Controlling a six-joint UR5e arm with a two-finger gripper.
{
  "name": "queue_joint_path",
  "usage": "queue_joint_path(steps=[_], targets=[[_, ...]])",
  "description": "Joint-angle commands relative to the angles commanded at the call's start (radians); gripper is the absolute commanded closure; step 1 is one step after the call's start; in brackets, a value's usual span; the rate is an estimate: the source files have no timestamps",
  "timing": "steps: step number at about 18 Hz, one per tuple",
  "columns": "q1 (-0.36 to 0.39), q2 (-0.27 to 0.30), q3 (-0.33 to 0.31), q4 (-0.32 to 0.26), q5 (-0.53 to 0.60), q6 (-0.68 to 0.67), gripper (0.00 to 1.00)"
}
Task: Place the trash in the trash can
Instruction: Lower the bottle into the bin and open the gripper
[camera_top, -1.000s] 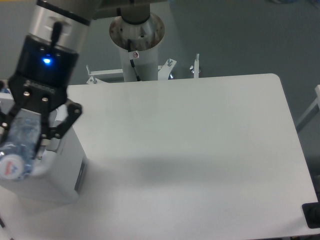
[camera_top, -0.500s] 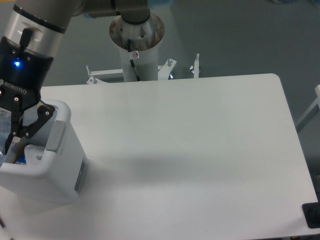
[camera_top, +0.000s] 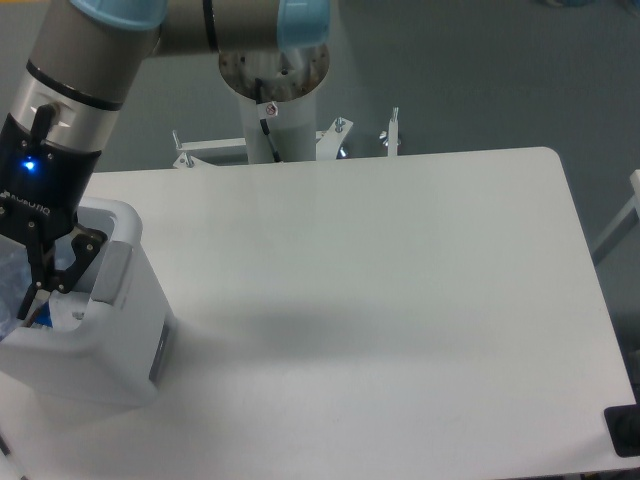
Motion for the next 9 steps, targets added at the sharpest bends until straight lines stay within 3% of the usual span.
queue_joint_path(steps=[9], targets=[[0.05, 0.005, 0.0, -0.002, 0.002, 0.009, 0.0]])
